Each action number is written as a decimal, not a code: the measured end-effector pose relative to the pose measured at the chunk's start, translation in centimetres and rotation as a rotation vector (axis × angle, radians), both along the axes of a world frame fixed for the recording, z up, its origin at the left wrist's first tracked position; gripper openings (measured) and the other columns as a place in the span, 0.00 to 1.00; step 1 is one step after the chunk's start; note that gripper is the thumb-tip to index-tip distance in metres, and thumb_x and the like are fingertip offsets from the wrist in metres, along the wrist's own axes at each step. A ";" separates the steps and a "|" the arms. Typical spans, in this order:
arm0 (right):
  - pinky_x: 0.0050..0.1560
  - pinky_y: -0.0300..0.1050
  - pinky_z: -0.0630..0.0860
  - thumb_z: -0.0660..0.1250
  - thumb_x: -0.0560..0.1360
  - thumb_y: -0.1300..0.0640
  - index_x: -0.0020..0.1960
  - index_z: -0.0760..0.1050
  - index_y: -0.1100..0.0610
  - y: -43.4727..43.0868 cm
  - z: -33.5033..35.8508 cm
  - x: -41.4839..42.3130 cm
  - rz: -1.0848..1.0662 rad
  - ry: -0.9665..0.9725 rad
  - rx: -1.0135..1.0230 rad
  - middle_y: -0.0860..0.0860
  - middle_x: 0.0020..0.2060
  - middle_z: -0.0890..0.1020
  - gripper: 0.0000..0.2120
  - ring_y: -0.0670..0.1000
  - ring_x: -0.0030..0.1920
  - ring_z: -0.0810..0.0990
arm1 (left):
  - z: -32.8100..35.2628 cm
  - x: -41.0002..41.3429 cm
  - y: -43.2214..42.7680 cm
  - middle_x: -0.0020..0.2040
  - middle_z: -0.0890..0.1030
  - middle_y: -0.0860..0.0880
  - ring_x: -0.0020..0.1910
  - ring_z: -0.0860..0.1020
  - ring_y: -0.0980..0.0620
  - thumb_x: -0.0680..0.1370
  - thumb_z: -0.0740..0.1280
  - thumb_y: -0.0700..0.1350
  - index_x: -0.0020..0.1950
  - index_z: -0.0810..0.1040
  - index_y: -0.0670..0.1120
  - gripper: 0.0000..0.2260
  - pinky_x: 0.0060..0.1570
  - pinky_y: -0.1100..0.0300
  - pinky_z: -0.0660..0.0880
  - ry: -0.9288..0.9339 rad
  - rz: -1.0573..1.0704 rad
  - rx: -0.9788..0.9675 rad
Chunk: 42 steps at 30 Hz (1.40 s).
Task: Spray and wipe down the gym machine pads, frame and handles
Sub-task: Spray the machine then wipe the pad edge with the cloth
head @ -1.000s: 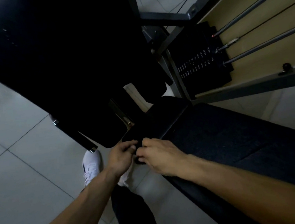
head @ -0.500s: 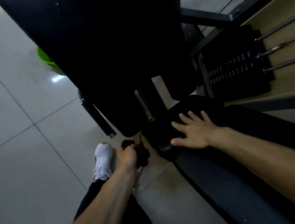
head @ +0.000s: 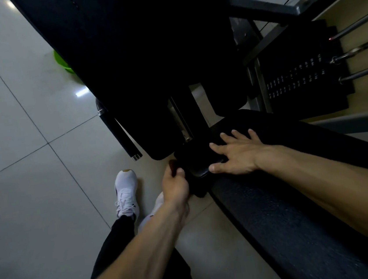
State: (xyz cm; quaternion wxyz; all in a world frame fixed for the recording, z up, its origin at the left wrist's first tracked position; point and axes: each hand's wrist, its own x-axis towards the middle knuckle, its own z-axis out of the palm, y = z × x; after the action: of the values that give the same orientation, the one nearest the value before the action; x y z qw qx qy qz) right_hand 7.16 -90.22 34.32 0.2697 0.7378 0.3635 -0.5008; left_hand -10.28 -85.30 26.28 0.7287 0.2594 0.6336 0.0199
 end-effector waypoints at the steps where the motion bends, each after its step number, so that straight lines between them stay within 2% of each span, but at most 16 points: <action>1: 0.79 0.66 0.35 0.55 0.77 0.25 0.84 0.46 0.38 0.0 -0.1 0.0 0.001 -0.002 0.008 0.51 0.84 0.43 0.40 0.58 0.83 0.37 | -1.4 0.6 0.9 0.62 0.82 0.41 0.59 0.81 0.41 0.86 0.58 0.39 0.69 0.76 0.47 0.14 0.63 0.43 0.78 0.046 -0.004 0.020; 5: 0.79 0.67 0.35 0.56 0.77 0.25 0.83 0.47 0.38 0.0 -0.4 0.0 0.000 -0.017 0.025 0.51 0.84 0.44 0.41 0.58 0.83 0.38 | -2.9 1.4 0.8 0.61 0.83 0.41 0.60 0.81 0.39 0.84 0.59 0.38 0.66 0.78 0.49 0.14 0.64 0.41 0.78 0.137 -0.086 0.044; 9: 0.79 0.66 0.36 0.57 0.77 0.25 0.83 0.49 0.38 0.1 -0.4 0.0 -0.013 -0.016 0.034 0.51 0.84 0.45 0.41 0.59 0.83 0.39 | 3.2 0.7 -0.8 0.54 0.84 0.40 0.55 0.83 0.37 0.84 0.62 0.37 0.57 0.77 0.52 0.11 0.60 0.41 0.80 0.111 0.002 -0.076; 14: 0.79 0.64 0.36 0.60 0.80 0.32 0.82 0.56 0.39 0.2 0.6 -0.1 -0.056 0.000 0.121 0.51 0.84 0.50 0.34 0.57 0.84 0.44 | 8.7 -1.4 0.5 0.42 0.82 0.45 0.37 0.80 0.48 0.86 0.61 0.42 0.55 0.79 0.46 0.07 0.29 0.60 0.76 0.048 -0.093 -0.189; 16: 0.81 0.57 0.41 0.63 0.83 0.43 0.81 0.60 0.41 0.6 1.3 -0.8 -0.198 0.167 0.283 0.50 0.83 0.56 0.29 0.52 0.83 0.49 | 8.9 -2.1 2.2 0.42 0.83 0.43 0.37 0.81 0.46 0.86 0.61 0.43 0.58 0.78 0.41 0.08 0.32 0.58 0.77 0.023 -0.062 -0.147; 19: 0.79 0.41 0.52 0.70 0.81 0.54 0.83 0.57 0.44 2.4 1.8 -3.8 -0.458 0.531 0.497 0.45 0.81 0.59 0.36 0.43 0.81 0.53 | 8.0 -1.0 5.0 0.52 0.84 0.40 0.47 0.84 0.44 0.86 0.60 0.46 0.63 0.77 0.41 0.12 0.43 0.52 0.80 -0.056 0.126 -0.223; 21: 0.78 0.37 0.57 0.71 0.79 0.62 0.81 0.64 0.48 3.8 0.5 -5.4 -0.515 0.502 0.659 0.48 0.78 0.66 0.34 0.44 0.79 0.61 | 7.6 0.2 6.3 0.60 0.83 0.40 0.55 0.84 0.43 0.87 0.58 0.50 0.70 0.75 0.44 0.17 0.48 0.48 0.83 -0.176 0.209 -0.366; 24: 0.73 0.42 0.70 0.67 0.79 0.67 0.75 0.73 0.54 5.6 -1.7 -4.4 -0.578 0.339 0.743 0.53 0.69 0.77 0.26 0.49 0.71 0.75 | 6.1 0.8 7.3 0.50 0.85 0.44 0.39 0.86 0.49 0.87 0.57 0.53 0.64 0.78 0.45 0.16 0.32 0.55 0.81 -0.176 0.137 -0.305; 26: 0.64 0.45 0.75 0.67 0.79 0.62 0.76 0.69 0.52 6.1 -3.0 -2.7 -0.336 0.220 0.643 0.54 0.67 0.78 0.26 0.54 0.66 0.78 | 4.7 0.3 7.7 0.38 0.79 0.49 0.28 0.77 0.52 0.86 0.57 0.50 0.53 0.78 0.47 0.12 0.27 0.63 0.70 -0.042 0.095 -0.186; 28: 0.56 0.45 0.74 0.67 0.79 0.56 0.74 0.69 0.49 5.6 -4.2 -1.8 -0.113 0.161 0.454 0.55 0.64 0.79 0.24 0.57 0.62 0.79 | 3.7 -0.6 7.6 0.39 0.75 0.50 0.34 0.75 0.52 0.85 0.59 0.45 0.52 0.79 0.47 0.09 0.32 0.61 0.70 0.056 0.042 -0.124; 30: 0.59 0.45 0.75 0.67 0.80 0.54 0.69 0.76 0.49 5.1 -4.2 -2.4 -0.041 0.242 0.376 0.52 0.62 0.81 0.18 0.55 0.63 0.79 | 2.8 -1.6 7.1 0.49 0.81 0.49 0.50 0.81 0.48 0.84 0.61 0.44 0.59 0.82 0.47 0.11 0.46 0.54 0.76 0.109 -0.038 -0.085; 32: 0.61 0.46 0.76 0.66 0.79 0.55 0.63 0.81 0.51 4.2 -3.3 -3.2 0.018 0.358 0.422 0.51 0.59 0.82 0.14 0.53 0.60 0.80 | 2.4 -1.7 6.4 0.56 0.83 0.49 0.58 0.80 0.47 0.84 0.61 0.41 0.61 0.83 0.47 0.12 0.58 0.52 0.76 0.111 -0.126 -0.027; 35: 0.62 0.52 0.74 0.62 0.75 0.52 0.57 0.82 0.53 2.0 -0.9 -3.0 0.219 0.481 0.508 0.50 0.56 0.80 0.15 0.53 0.58 0.77 | 3.3 -0.4 5.9 0.61 0.83 0.45 0.63 0.78 0.47 0.84 0.60 0.36 0.55 0.84 0.48 0.14 0.69 0.49 0.73 0.088 -0.212 0.051; 38: 0.66 0.49 0.71 0.59 0.74 0.51 0.57 0.82 0.46 -0.1 0.8 -1.0 0.268 0.480 0.548 0.46 0.62 0.74 0.17 0.50 0.61 0.73 | 3.9 1.1 5.7 0.61 0.81 0.44 0.58 0.76 0.52 0.84 0.59 0.35 0.60 0.83 0.43 0.14 0.62 0.62 0.73 0.026 -0.319 0.107; 40: 0.65 0.52 0.72 0.59 0.75 0.50 0.57 0.80 0.44 -0.9 1.4 0.2 0.203 0.393 0.583 0.46 0.62 0.71 0.15 0.49 0.61 0.72 | 3.8 1.6 5.6 0.60 0.81 0.44 0.58 0.75 0.53 0.85 0.58 0.34 0.63 0.81 0.38 0.14 0.50 0.71 0.72 -0.008 -0.376 0.151; 42: 0.64 0.52 0.72 0.59 0.75 0.50 0.57 0.80 0.44 -1.1 1.5 0.1 0.178 0.337 0.621 0.46 0.59 0.71 0.15 0.49 0.60 0.71 | 3.2 1.9 5.3 0.60 0.81 0.44 0.60 0.75 0.53 0.85 0.59 0.33 0.63 0.81 0.37 0.13 0.46 0.76 0.69 -0.006 -0.425 0.188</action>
State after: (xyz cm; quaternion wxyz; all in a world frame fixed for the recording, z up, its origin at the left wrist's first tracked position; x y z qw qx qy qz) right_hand 7.25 -91.36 35.77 0.0119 0.6571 0.6005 -0.4555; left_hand -8.41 -79.95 29.50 0.6910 0.4539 0.5577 -0.0743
